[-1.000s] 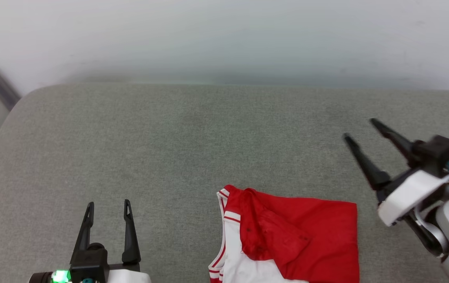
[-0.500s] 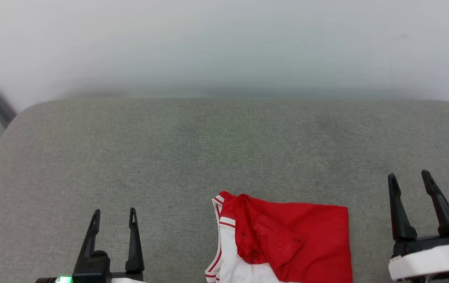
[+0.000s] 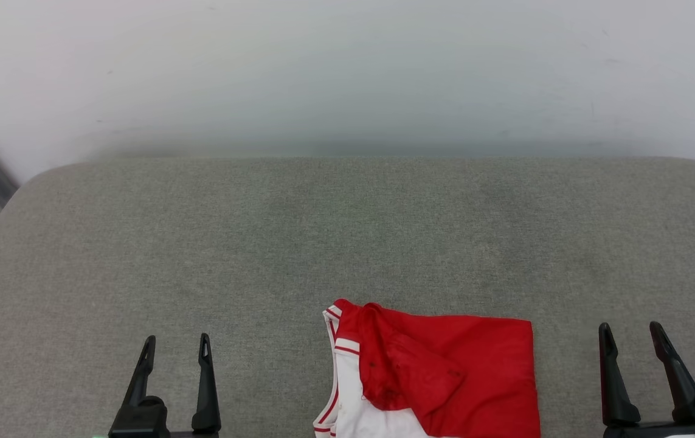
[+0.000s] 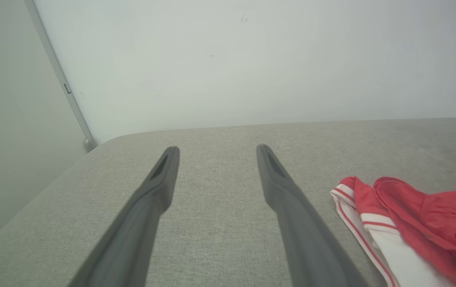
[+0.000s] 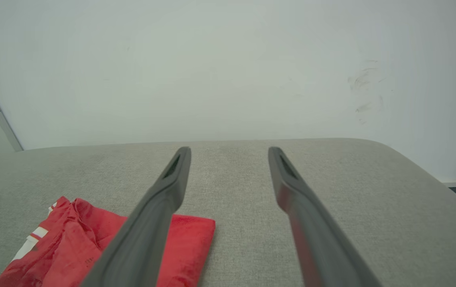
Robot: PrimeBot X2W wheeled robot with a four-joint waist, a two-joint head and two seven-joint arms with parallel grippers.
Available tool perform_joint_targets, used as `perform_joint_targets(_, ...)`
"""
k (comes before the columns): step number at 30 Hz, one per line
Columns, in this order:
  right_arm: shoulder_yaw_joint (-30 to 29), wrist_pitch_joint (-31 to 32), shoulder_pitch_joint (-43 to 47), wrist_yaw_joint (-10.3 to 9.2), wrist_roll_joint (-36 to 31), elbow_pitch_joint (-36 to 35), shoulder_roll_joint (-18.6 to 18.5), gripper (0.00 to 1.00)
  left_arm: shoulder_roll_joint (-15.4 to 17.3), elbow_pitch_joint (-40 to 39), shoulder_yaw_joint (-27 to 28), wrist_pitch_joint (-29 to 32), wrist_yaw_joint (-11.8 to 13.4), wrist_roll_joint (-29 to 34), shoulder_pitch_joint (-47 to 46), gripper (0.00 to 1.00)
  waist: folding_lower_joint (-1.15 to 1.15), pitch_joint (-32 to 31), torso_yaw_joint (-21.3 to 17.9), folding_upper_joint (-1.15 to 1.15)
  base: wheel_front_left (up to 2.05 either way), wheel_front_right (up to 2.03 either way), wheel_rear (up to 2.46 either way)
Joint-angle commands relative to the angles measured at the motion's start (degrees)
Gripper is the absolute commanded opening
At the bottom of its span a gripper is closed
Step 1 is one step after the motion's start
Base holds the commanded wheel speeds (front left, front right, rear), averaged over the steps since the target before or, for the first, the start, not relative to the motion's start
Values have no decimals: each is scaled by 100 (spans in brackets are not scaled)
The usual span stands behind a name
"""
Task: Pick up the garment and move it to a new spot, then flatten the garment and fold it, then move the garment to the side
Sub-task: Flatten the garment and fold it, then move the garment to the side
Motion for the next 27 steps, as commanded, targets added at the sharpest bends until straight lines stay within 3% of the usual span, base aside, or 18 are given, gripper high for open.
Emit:
perform_joint_targets(1, -6, -8, 31, -3, -15, -42, 31, 100, -27, 0, 17, -11, -17, -7, 24, 100, 0, -1, 2, 0, 0, 0, 0)
perform_joint_targets(7, -71, -8, -544, -2, -59, -215, -90, 100, -58, 29, 59, -11, -44, -5, 33, 100, 0, 23, -15, 0, 0, 0, 0)
perform_joint_targets(11, 4, -4, -1312, -3, -125, -247, -621, 100, -72, 46, 74, -11, -73, 1, -15, 100, 0, 75, -20, 0, 0, 0, 0)
perform_joint_targets(13, 238, 298, -1742, -3, -104, -142, -1022, 100, -77, 47, 76, -11, -91, 6, -51, 100, 0, 114, -12, 0, 0, 0, 0)
perform_joint_targets(17, 1006, 1915, -2438, -3, 482, 44, -1873, 100, -89, 44, 76, -12, -122, 14, -96, 100, 0, 224, 10, 0, 0, 0, 0)
perform_joint_targets(21, 1673, 3881, -2881, -4, 1839, 119, -2634, 100, -108, 33, 60, -11, -126, 3, -183, 100, 0, 352, 35, 0, 0, 0, 0)
perform_joint_targets(27, 2037, 5988, -2753, -3, 3877, 395, -3282, 100, -135, 33, 9, -11, -122, -12, -330, 100, 0, 547, 95, 0, 0, 0, 0)
